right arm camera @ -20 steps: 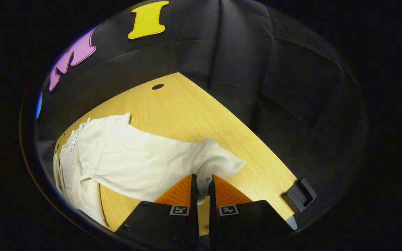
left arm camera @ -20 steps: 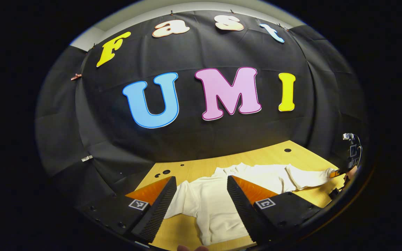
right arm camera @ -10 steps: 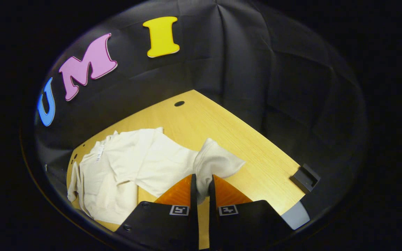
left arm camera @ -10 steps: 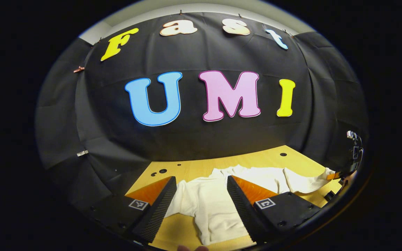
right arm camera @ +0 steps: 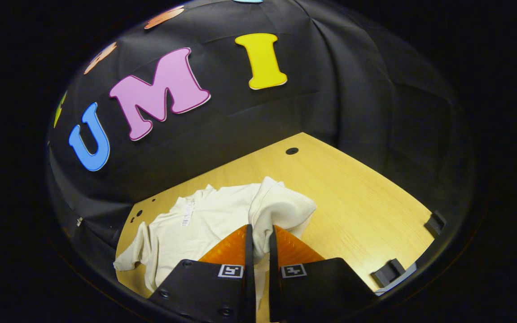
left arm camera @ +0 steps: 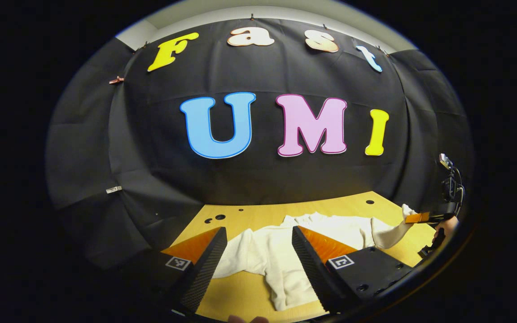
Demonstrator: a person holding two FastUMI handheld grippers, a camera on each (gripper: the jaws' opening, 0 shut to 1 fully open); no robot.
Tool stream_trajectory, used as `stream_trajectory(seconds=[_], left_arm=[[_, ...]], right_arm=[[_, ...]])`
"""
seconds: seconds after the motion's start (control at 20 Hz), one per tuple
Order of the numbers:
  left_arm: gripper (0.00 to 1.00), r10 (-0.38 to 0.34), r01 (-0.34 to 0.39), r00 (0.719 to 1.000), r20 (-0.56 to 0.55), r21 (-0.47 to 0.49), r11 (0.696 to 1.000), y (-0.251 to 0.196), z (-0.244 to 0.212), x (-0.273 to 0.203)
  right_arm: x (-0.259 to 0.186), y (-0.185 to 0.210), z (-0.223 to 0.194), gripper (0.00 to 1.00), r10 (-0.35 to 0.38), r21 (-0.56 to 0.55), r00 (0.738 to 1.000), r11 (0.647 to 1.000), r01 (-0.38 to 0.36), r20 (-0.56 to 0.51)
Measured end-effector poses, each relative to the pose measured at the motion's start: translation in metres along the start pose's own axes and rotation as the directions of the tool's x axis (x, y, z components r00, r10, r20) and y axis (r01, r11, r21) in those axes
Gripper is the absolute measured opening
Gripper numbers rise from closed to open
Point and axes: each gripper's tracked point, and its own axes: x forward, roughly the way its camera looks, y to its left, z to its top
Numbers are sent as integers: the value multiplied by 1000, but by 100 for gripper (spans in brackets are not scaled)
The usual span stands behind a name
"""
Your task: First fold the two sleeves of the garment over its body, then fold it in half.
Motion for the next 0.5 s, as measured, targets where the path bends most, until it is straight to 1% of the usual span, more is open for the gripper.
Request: stream_trajectory(seconds=[0.25, 0.5], left_arm=[[95, 36, -36, 999, -2, -30, 999, 35, -7, -5], [95, 65, -66, 998, -10, -47, 997, 65, -16, -8]], right_arm=[[19, 71, -5, 16, 89, -62, 996, 994, -90, -10], [35, 126, -15, 16, 145, -95, 989, 985, -147, -31]])
